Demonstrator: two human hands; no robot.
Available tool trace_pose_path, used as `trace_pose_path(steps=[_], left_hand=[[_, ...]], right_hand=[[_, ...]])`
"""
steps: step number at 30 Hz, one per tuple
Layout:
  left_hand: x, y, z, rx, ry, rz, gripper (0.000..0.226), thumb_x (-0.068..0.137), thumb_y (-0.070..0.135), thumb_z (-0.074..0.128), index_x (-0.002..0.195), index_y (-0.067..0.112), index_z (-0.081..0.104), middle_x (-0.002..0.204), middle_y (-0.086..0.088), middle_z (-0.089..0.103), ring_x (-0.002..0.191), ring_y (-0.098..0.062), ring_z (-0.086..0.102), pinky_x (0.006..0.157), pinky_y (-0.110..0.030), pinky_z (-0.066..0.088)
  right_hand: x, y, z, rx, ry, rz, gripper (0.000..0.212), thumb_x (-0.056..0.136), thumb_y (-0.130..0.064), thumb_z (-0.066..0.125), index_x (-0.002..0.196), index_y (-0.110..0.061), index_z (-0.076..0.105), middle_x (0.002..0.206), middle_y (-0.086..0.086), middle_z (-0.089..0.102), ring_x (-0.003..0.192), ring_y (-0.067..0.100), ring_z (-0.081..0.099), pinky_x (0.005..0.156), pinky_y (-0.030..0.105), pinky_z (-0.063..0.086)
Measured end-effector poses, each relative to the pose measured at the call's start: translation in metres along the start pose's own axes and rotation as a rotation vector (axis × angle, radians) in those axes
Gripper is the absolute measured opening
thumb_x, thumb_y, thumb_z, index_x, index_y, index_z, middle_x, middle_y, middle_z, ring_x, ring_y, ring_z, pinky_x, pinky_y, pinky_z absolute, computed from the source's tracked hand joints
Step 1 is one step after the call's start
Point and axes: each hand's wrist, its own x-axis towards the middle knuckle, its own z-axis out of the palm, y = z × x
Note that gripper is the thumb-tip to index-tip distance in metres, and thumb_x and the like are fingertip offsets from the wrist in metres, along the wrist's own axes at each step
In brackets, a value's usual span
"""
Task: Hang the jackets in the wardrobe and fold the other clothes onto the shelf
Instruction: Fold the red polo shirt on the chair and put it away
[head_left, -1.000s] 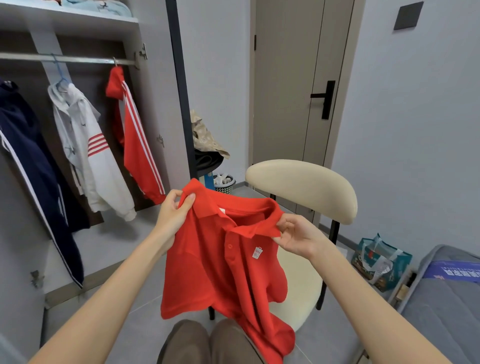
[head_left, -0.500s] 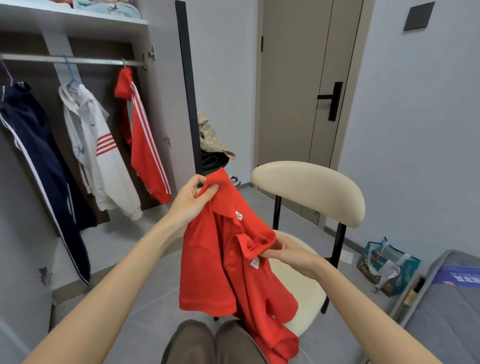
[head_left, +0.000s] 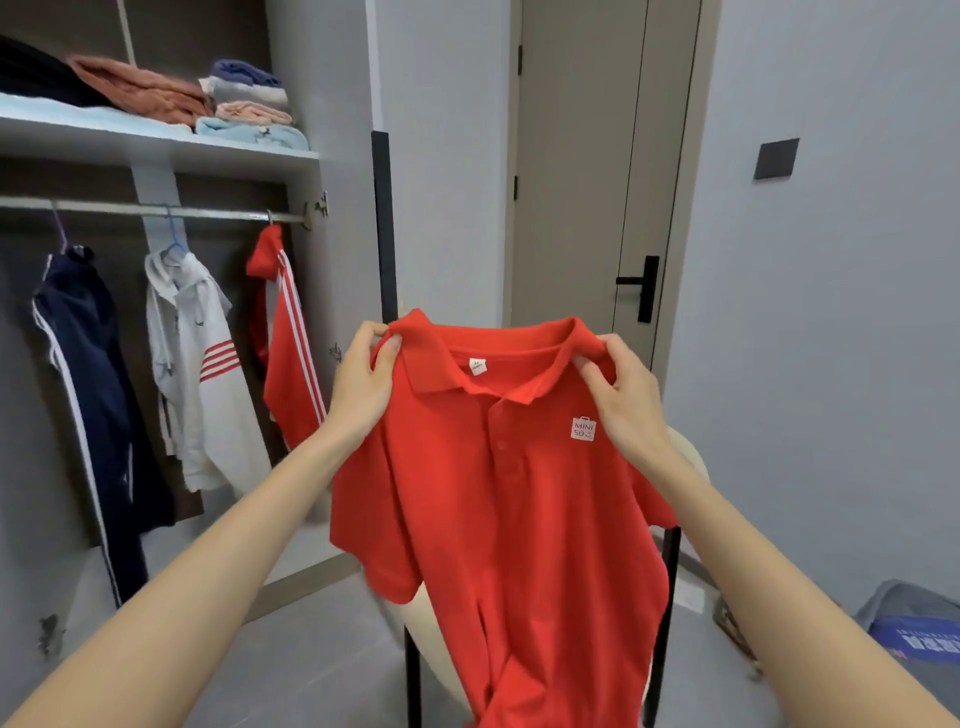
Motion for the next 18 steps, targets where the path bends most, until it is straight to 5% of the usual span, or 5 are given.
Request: trace_pose_path(steps=[2,5,12,18], left_hand=[[0.012,0.025,-0.009,0.057,0.04,0.122,0.014,0.102,0.03,0.045,0.102,0.019,0.053,0.09,0.02,0.057,0.082,0.017,0.053,0.073,-0.008,0.039],[0.025,0.065,-0.025,0.145,0.115,0.279,0.015,0.101,0.034,0.046,0.103,0.022,0.056,0.095,0.014,0.061,0.088,0.007,0.053,0.073,-0.019,0.039],[0.034,0.168,-0.064,0.214,0.433,0.648,0.022,0.097,0.028,0.056,0.101,0.007,0.065,0.095,-0.011,0.06,0.089,-0.018,0.054,0.08,-0.025,0.039],[0.024,0.202,-0.073,0.289,0.458,0.667,0.025,0.094,0.031,0.06,0.099,0.008,0.068,0.095,-0.013,0.058,0.091,-0.022,0.054,0.084,-0.026,0.037]], right_hand=[[0.014,-0.025,-0.015,-0.054,0.062,-0.053,0.012,0.093,-0.035,0.059,0.092,-0.023,0.063,0.09,0.001,0.063,0.085,0.016,0.057,0.08,0.039,0.047],[0.027,-0.063,-0.041,-0.158,0.185,-0.127,0.019,0.089,-0.041,0.061,0.091,-0.024,0.067,0.088,0.001,0.063,0.089,0.02,0.057,0.088,0.048,0.044],[0.041,-0.147,-0.096,-0.24,0.463,-0.293,0.021,0.082,-0.053,0.065,0.087,-0.033,0.066,0.09,-0.006,0.061,0.097,0.017,0.053,0.077,0.029,0.02],[0.037,-0.169,-0.119,-0.26,0.516,-0.305,0.022,0.078,-0.058,0.066,0.088,-0.039,0.067,0.088,-0.009,0.053,0.093,0.008,0.04,0.078,0.03,0.016]])
